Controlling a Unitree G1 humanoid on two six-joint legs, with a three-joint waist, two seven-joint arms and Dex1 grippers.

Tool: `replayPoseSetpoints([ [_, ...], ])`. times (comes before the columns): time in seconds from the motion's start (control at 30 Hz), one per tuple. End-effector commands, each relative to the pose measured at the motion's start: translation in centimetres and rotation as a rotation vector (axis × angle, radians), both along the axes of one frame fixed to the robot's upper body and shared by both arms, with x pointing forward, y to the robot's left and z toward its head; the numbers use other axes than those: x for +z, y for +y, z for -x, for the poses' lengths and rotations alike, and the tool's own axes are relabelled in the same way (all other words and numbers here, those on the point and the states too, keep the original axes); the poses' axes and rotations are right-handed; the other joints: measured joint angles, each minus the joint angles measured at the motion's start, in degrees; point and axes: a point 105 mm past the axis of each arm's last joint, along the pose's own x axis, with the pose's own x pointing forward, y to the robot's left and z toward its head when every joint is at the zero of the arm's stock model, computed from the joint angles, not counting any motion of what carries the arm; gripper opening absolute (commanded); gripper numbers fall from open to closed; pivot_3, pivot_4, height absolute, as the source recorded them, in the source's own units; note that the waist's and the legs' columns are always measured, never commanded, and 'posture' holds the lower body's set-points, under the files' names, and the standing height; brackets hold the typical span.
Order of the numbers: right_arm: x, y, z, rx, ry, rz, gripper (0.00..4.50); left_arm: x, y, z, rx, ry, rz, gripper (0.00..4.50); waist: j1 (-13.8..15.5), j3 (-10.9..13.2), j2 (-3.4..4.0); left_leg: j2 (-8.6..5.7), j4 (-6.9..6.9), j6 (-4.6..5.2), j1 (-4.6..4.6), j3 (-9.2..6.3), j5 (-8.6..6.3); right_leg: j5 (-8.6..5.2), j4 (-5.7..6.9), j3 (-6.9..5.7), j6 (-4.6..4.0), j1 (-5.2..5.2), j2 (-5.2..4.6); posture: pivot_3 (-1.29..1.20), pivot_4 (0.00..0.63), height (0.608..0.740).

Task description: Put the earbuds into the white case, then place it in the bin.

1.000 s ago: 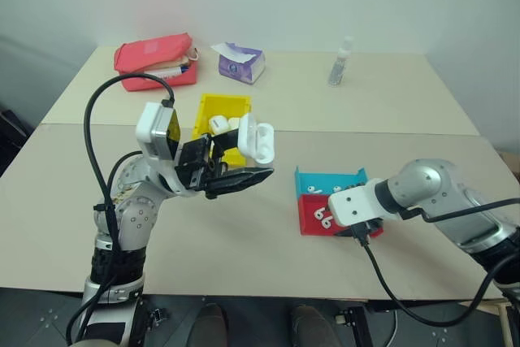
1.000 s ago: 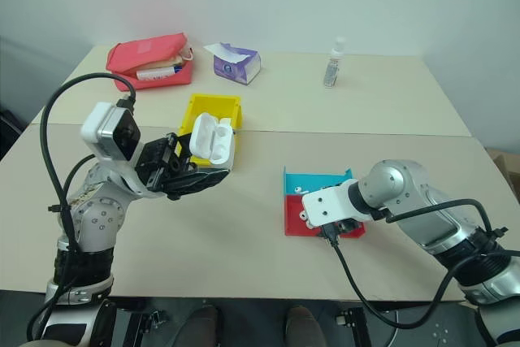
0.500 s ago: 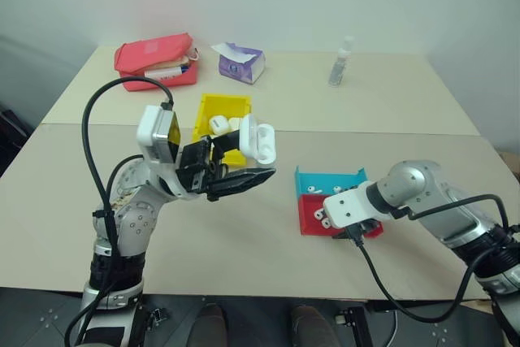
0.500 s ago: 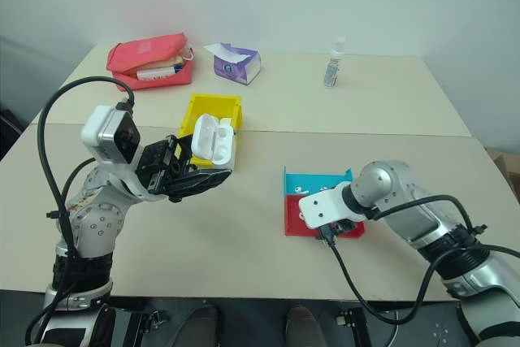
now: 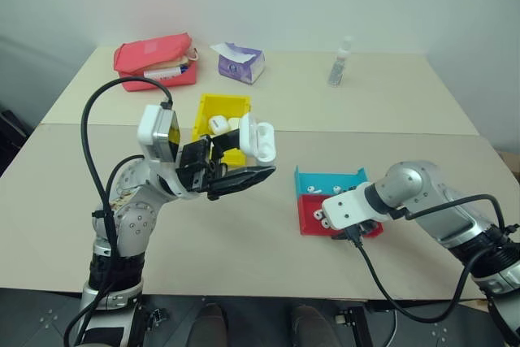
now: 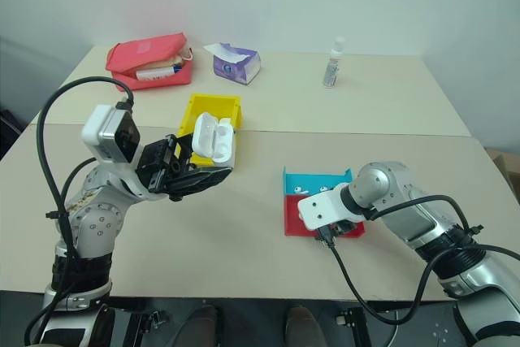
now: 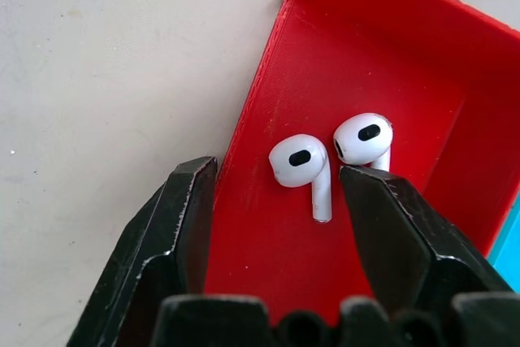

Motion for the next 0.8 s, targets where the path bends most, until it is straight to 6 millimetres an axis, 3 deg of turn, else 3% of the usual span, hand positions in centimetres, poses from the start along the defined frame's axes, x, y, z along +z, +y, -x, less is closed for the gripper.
replayPoseSetpoints([
  [0.03, 0.4, 0.0, 0.2, 0.005, -0.007, -0.013, 1.66, 0.7, -0.1, 0.9, -0.014, -0.049, 0.008, 2.79, -0.03, 0.0, 0.0, 0.0, 0.0, 0.0, 0.0, 0.0, 0.0, 0.0, 0.0, 0.0, 0.0, 0.0, 0.0, 0.0, 0.15, 0.74],
  [0.13, 0.3, -0.1, 0.3, 0.002, -0.003, -0.015, 0.7, 0.7, -0.1, 0.9, -0.011, -0.048, 0.006, 2.79, -0.06, 0.0, 0.0, 0.0, 0.01, 0.0, 0.06, 0.0, 0.0, 0.0, 0.02, 0.0, 0.0, 0.06, 0.0, 0.0, 0.15, 0.74],
  [0.17, 0.3, -0.1, 0.4, 0.002, -0.002, -0.016, 0.64, 0.7, -0.1, 0.9, -0.011, -0.047, 0.005, 2.79, -0.06, 0.0, 0.0, 0.0, 0.01, 0.0, 0.08, 0.0, 0.0, 0.0, 0.03, 0.0, 0.0, 0.07, 0.0, 0.0, 0.15, 0.74],
  [0.5, 0.5, -0.1, 0.9, -0.028, 0.024, -0.056, 0.64, 0.6, -0.1, 0.9, -0.012, -0.047, 0.003, 2.79, 0.0, 0.0, 0.0, 0.0, 0.0, 0.0, 0.07, -0.01, 0.0, 0.0, 0.02, 0.0, 0.0, 0.08, 0.0, 0.0, 0.15, 0.74],
  [0.7, 2.7, 0.2, 1.6, -0.115, 0.076, -0.212, 0.64, 0.6, 0.0, 0.8, -0.014, -0.044, 0.003, 2.79, 0.05, 0.0, 0.0, 0.0, 0.0, 0.0, 0.04, -0.02, 0.0, 0.0, 0.02, -0.02, 0.0, 0.06, 0.0, 0.0, 0.15, 0.74],
  [0.8, 4.7, 0.5, 1.6, -0.176, 0.065, -0.379, 0.64, 0.7, 0.0, 0.6, -0.018, -0.042, 0.005, 2.79, 0.05, 0.0, 0.0, 0.0, 0.0, 0.0, 0.04, -0.04, 0.0, 0.0, 0.01, -0.02, 0.0, 0.07, 0.0, 0.0, 0.15, 0.74],
])
